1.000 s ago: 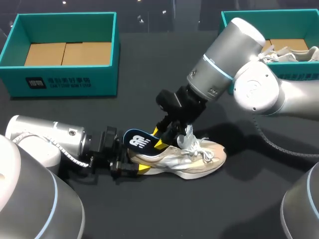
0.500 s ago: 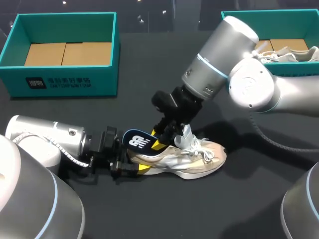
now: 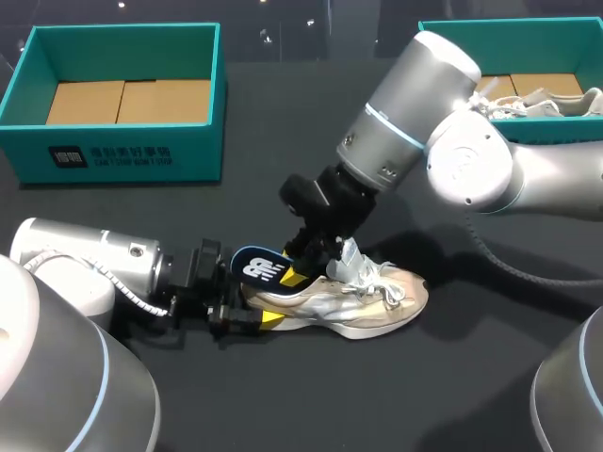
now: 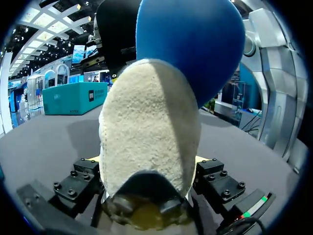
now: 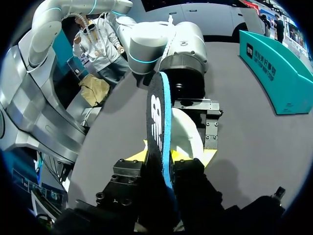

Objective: Take the shoe out of the shoebox, open the shoe tongue, remove and reinsert the insole, then place the shoe into the shoebox

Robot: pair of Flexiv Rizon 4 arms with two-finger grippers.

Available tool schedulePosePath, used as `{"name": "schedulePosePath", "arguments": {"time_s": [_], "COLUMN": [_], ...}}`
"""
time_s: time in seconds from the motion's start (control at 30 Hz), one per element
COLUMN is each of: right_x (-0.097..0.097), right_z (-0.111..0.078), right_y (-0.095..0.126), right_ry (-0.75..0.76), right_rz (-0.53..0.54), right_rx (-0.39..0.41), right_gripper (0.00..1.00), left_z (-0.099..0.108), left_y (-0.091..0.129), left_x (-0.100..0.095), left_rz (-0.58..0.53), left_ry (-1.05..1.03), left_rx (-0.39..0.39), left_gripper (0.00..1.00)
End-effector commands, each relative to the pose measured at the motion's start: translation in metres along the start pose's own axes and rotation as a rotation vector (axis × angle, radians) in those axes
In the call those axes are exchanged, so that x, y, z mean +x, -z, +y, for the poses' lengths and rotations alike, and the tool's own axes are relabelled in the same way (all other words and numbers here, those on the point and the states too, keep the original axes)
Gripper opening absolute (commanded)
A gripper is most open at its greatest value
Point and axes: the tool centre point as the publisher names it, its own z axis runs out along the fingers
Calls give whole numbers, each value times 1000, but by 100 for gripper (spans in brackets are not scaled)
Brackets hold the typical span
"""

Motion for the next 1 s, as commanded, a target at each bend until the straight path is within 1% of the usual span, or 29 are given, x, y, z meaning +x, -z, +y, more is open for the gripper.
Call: {"name": "schedulePosePath", "arguments": {"time_s": [0.03, 0.1, 0.17, 0.23, 0.37, 0.6, 0.67, 0.73, 0.77, 1.0], "right_x": [0, 0, 1, 1, 5, 10, 12, 15, 17, 17], "right_z": [4, 5, 6, 8, 14, 33, 42, 55, 63, 63], "right_y": [-4, -5, -5, -6, -5, -3, -1, 1, 1, 1], "right_ry": [4, 8, 12, 16, 33, 90, 124, 155, 183, 183], "right_rz": [0, 1, 2, 2, -5, -26, -35, -49, -58, -58], "right_rx": [5, 4, 5, 7, 10, 24, 18, 29, 63, 63], "right_gripper": [15, 12, 7, 0, 0, 0, 0, 0, 0, 0], "left_z": [0, 0, 0, 0, 0, 0, 0, 0, 0, 0], "left_y": [-1, -1, -1, -1, -1, -1, -1, -1, -1, -1], "left_x": [-1, -1, -1, -1, -1, -1, -1, -1, -1, -1], "left_rz": [0, 0, 0, 0, 0, 0, 0, 0, 0, 0], "left_ry": [0, 0, 0, 0, 0, 0, 0, 0, 0, 0], "left_rx": [-2, -2, -2, -2, -2, -2, -2, -2, -2, -2], "left_gripper": [0, 0, 0, 0, 0, 0, 0, 0, 0, 0]}}
